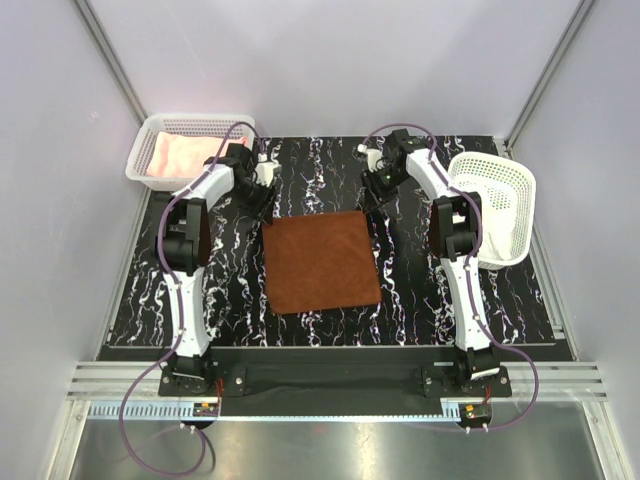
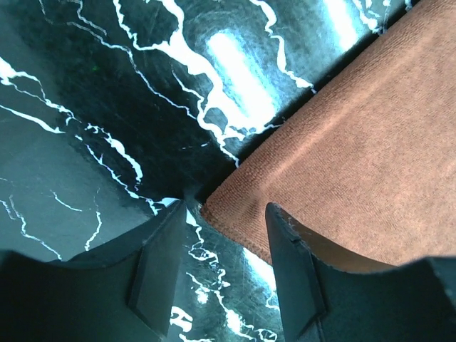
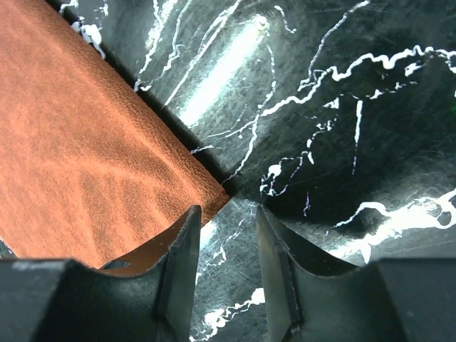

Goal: Fold and stack the towels
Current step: Fold the towel

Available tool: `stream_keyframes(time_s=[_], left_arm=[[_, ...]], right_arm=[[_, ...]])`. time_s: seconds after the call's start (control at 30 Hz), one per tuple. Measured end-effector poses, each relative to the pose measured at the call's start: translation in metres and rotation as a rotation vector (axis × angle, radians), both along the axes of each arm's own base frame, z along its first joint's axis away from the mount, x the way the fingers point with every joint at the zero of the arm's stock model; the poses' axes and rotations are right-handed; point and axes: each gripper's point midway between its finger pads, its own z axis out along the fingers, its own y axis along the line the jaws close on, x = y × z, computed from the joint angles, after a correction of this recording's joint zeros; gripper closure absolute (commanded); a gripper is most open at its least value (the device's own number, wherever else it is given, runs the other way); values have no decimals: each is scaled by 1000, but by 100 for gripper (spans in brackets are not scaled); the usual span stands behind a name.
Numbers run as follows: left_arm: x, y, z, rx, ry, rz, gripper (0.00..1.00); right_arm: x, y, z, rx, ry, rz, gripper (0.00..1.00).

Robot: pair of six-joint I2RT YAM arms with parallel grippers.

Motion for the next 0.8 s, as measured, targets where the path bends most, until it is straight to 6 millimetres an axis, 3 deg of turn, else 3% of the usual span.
stream_keyframes(time_s=[0.4, 0.63, 0.8], left_arm=[[1, 0, -1, 6, 1, -27, 61], [-1, 0, -3, 2, 14, -32, 78], [-1, -2, -2, -5, 19, -34, 97]], right_arm=[[-1, 9, -2, 64, 7, 51, 62], [-3, 10, -1, 68, 12, 66, 68], [-8, 10, 0, 78, 24, 80, 73]])
